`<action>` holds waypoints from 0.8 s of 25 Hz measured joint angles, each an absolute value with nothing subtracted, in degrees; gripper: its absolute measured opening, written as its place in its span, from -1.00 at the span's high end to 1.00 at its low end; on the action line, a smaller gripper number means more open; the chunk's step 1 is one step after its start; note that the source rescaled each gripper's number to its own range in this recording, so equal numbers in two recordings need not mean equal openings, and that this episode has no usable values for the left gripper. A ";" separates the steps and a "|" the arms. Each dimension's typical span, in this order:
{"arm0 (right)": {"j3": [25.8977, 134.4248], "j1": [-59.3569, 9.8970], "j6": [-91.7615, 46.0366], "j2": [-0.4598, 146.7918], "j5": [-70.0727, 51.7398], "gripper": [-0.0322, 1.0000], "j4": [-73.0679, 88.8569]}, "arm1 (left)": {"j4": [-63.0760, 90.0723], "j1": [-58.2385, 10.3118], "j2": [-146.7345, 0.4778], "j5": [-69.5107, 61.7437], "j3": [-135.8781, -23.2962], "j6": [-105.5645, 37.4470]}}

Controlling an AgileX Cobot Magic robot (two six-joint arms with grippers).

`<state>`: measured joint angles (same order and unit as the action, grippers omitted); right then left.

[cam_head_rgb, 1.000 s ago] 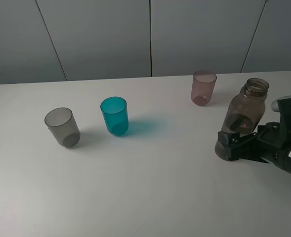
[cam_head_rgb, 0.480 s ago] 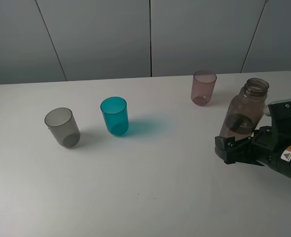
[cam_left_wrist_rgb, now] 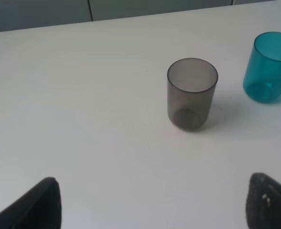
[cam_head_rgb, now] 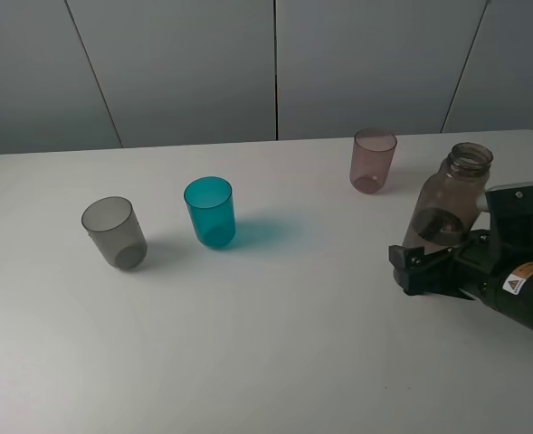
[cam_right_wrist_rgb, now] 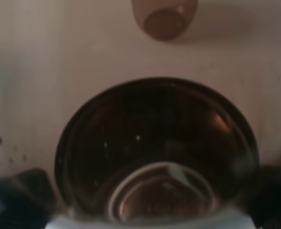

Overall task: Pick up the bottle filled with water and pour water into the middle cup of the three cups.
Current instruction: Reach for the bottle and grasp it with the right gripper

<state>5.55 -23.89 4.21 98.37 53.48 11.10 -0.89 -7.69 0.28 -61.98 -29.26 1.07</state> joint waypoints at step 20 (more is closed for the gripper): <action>5.55 -23.89 8.06 101.16 57.31 0.28 11.10 | -0.89 -7.69 0.28 -61.98 -29.26 1.07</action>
